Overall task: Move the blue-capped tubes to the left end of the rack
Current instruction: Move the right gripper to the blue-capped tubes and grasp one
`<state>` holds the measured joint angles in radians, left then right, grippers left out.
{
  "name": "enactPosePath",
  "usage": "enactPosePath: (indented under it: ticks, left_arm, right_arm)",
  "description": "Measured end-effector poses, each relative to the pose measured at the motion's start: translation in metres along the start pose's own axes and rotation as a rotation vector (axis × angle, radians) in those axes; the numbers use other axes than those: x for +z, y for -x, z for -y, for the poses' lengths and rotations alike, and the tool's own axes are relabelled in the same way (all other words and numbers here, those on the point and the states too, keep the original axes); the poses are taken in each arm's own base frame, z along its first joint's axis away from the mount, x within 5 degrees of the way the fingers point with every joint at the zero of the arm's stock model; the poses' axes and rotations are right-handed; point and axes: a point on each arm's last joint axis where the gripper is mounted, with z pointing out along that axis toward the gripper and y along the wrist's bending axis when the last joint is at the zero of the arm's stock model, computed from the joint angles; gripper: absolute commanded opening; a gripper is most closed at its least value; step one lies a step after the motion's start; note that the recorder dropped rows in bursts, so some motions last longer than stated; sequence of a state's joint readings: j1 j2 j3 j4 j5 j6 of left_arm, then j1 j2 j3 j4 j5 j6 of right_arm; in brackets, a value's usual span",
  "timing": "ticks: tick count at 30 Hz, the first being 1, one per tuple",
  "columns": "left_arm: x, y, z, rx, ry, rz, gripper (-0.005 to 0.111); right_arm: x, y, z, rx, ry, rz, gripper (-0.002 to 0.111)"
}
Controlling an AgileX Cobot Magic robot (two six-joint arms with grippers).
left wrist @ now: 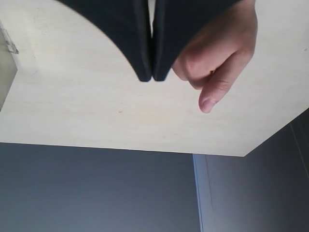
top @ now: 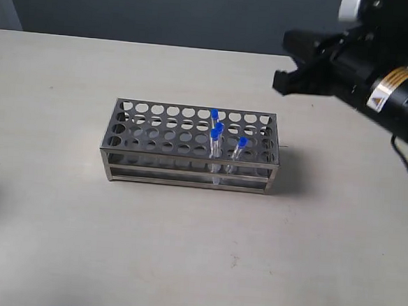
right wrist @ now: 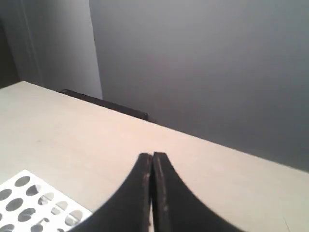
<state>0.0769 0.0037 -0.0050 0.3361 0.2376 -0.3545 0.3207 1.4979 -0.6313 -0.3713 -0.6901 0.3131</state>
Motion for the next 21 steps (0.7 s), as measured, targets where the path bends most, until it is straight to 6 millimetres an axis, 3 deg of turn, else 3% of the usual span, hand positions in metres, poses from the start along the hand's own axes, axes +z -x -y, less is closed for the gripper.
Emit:
enactPosePath:
  ticks: [3,5,7,8,9,11,15,21]
  left_arm:
    - [0.000,0.000,0.000,0.000,0.000,0.000,0.000]
    - [0.000,0.000,0.000,0.000,0.000,0.000,0.000]
    - [0.000,0.000,0.000,0.000,0.000,0.000,0.000]
    - [0.000,0.000,0.000,0.000,0.000,0.000,0.000]
    - [0.000,0.000,0.000,0.000,0.000,0.000,0.000]
    - [0.000,0.000,0.000,0.000,0.000,0.000,0.000]
    - [0.000,0.000,0.000,0.000,0.000,0.000,0.000]
    - [0.000,0.000,0.000,0.000,0.000,0.000,0.000]
  right_arm:
    - [0.007,-0.037,-0.007,0.008,-0.056,-0.064,-0.001]
    - [0.013,-0.053,-0.012,-0.006,-0.033,-0.102,0.006]
    - [0.016,-0.059,-0.020,-0.065,0.045,-0.102,0.032]
    - [0.016,-0.059,-0.022,-0.077,0.067,-0.091,0.053]
    - [0.016,-0.055,-0.026,-0.074,0.108,-0.048,0.062]
    - [0.016,-0.054,-0.028,-0.059,0.119,-0.034,0.058]
    - [0.015,-0.067,-0.023,-0.019,0.069,-0.178,0.041]
    - [0.014,-0.071,-0.030,-0.001,0.147,-0.214,0.049]
